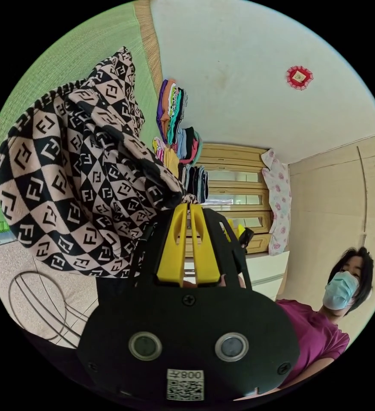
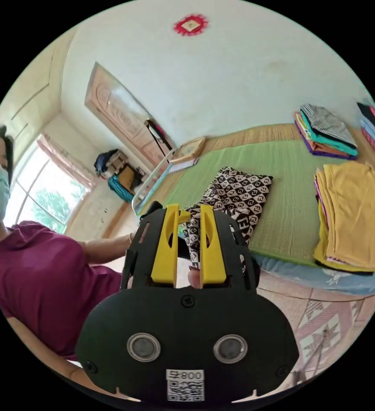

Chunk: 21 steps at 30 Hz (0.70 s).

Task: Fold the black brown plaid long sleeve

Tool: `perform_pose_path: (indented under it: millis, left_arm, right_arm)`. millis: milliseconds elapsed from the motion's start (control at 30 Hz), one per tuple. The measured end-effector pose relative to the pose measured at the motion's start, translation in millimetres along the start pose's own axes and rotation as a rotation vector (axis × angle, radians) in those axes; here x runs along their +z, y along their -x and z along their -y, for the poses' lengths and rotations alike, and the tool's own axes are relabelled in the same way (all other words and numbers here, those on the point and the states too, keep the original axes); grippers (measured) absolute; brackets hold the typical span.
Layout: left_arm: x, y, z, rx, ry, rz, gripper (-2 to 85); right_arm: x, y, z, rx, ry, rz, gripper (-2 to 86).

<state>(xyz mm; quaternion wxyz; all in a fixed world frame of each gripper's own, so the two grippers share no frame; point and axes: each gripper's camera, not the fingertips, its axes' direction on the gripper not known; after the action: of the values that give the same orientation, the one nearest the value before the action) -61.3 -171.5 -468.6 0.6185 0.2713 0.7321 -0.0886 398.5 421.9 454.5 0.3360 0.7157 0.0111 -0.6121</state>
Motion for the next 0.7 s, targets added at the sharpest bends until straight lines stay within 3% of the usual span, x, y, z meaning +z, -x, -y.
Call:
perform_pose_path:
  millis: [167,367,567,700]
  left_arm:
    - [13,-9,6,0.028,0.027,0.047,0.7]
    - [34,-20,17,0.070,0.067,0.088,0.7]
    - [55,-31,29,0.126,0.093,0.097,1.0]
    - [38,-36,39,0.160,0.032,0.208,2.9]
  right_arm:
    - [83,90,64,-0.308,0.317,-0.249,9.1]
    - [148,142,90,-0.545,0.532,-0.446,8.6]
    - [154,146,109,-0.486,0.588,-0.450,2.0]
    - [126,141,117,-0.404,0.546,-0.397,0.9]
